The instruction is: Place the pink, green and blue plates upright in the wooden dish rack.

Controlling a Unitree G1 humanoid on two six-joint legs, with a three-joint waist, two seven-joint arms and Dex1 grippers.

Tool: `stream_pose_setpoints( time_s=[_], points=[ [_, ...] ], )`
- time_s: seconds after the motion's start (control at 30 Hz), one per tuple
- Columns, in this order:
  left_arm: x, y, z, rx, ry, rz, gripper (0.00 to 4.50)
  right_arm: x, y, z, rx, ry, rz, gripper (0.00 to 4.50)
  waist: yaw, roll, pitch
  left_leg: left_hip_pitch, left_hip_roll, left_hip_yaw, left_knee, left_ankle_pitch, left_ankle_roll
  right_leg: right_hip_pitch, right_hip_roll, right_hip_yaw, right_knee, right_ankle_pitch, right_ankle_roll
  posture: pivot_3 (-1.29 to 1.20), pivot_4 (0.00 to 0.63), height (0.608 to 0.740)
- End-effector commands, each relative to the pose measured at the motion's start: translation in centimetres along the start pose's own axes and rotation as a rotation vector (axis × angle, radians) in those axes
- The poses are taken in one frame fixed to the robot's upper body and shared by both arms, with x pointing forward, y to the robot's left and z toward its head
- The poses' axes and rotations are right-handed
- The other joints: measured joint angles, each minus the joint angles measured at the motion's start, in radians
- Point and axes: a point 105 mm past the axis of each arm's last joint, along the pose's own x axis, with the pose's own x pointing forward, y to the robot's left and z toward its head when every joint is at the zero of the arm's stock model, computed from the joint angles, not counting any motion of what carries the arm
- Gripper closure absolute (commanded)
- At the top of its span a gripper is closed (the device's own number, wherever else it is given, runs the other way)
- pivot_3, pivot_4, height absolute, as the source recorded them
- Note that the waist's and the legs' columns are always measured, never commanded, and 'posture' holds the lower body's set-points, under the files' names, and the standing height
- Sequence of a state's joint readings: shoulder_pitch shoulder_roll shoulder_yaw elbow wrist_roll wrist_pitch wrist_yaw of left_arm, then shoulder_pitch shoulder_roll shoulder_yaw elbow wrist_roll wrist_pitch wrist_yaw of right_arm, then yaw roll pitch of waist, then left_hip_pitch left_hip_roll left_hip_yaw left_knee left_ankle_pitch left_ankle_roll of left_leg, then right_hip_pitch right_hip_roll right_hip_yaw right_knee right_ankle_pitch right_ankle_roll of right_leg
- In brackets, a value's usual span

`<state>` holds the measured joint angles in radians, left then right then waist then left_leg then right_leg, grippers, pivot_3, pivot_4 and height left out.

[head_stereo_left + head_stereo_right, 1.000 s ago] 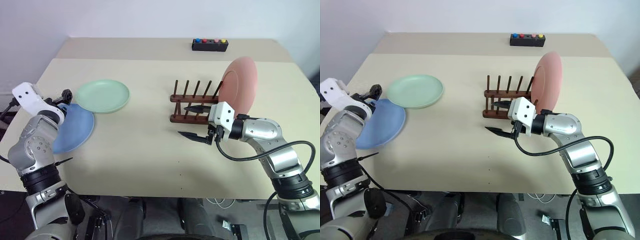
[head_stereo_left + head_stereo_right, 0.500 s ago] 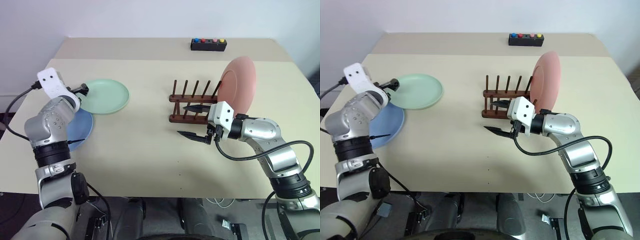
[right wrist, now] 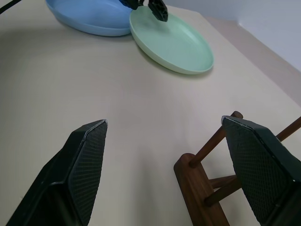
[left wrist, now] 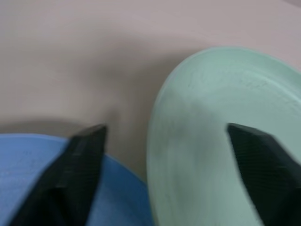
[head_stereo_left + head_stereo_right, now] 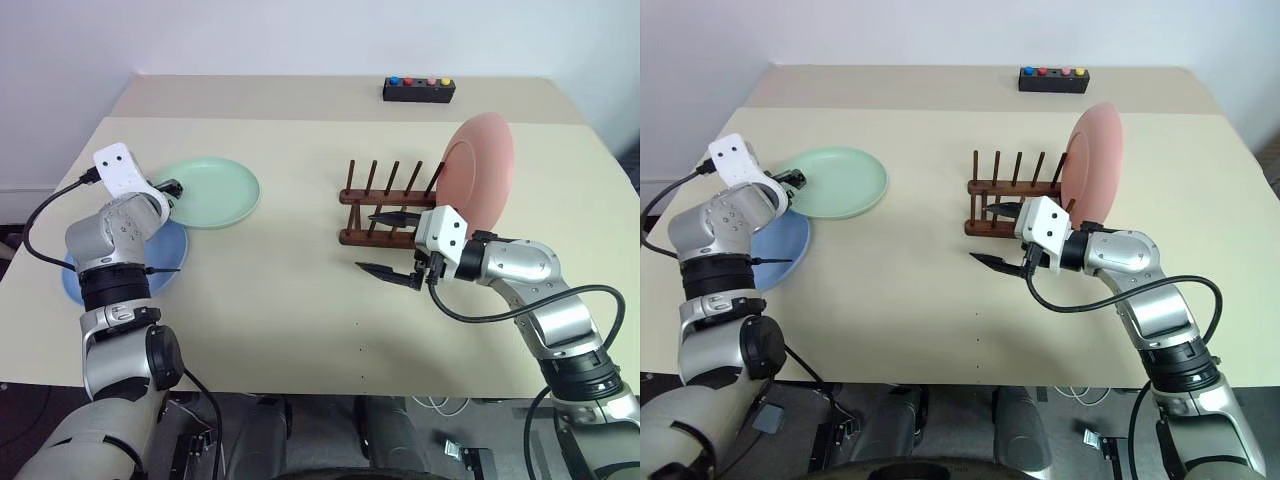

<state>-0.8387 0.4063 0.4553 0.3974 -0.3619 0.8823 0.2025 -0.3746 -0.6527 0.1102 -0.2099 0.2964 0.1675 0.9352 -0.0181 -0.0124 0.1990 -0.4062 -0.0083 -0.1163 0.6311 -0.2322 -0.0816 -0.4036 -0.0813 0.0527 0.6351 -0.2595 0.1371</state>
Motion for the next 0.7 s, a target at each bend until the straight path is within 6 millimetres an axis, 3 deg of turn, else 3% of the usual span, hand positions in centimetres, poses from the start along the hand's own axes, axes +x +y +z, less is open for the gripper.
stream_pose_setpoints(
  time_s=[0.03,0.17,0.43,0.6,0.7],
  points=[
    [-0.7,-0.3,2.1,-0.024,-0.08,-0.017,2.43,-0.2,-0.5,1.2,-0.049,-0.037,-0.023,0.51,0.0,0.0,0.0,0.0,0.0,0.0,0.0,0.0,0.0,0.0,0.0,0.0,0.0,0.0,0.0,0.0,0.15,0.734],
    [-0.7,-0.2,1.8,-0.034,-0.062,-0.008,4.45,-0.2,-0.6,1.2,-0.051,-0.037,-0.024,0.51,0.0,0.0,0.0,0.0,0.0,0.0,0.0,0.0,0.0,0.0,0.0,0.0,0.0,0.0,0.0,0.0,0.15,0.734],
    [-0.6,-0.7,1.5,-0.051,-0.054,-0.032,4.45,-0.1,-0.8,1.2,-0.06,-0.038,-0.025,0.51,0.0,0.0,0.0,0.0,0.0,0.0,0.0,0.0,0.0,0.0,0.0,0.0,0.0,0.0,0.0,0.0,0.15,0.734],
    [-2.7,-3.6,5.1,-0.203,-0.293,-0.236,4.45,-0.1,-1.0,1.9,-0.094,-0.045,-0.039,0.51,0.005,-0.001,0.0,0.0,0.0,0.0,0.001,0.0,-0.001,0.0,0.0,0.0,0.0,0.0,0.0,0.0,0.15,0.734],
    [-4.0,-5.0,6.2,-0.184,-0.395,-0.302,4.45,0.2,-1.2,2.9,-0.136,-0.063,-0.036,0.51,0.003,-0.001,0.0,0.0,0.0,0.0,0.0,0.001,-0.001,0.0,0.0,0.0,0.0,0.0,0.0,0.0,0.15,0.734]
  ],
)
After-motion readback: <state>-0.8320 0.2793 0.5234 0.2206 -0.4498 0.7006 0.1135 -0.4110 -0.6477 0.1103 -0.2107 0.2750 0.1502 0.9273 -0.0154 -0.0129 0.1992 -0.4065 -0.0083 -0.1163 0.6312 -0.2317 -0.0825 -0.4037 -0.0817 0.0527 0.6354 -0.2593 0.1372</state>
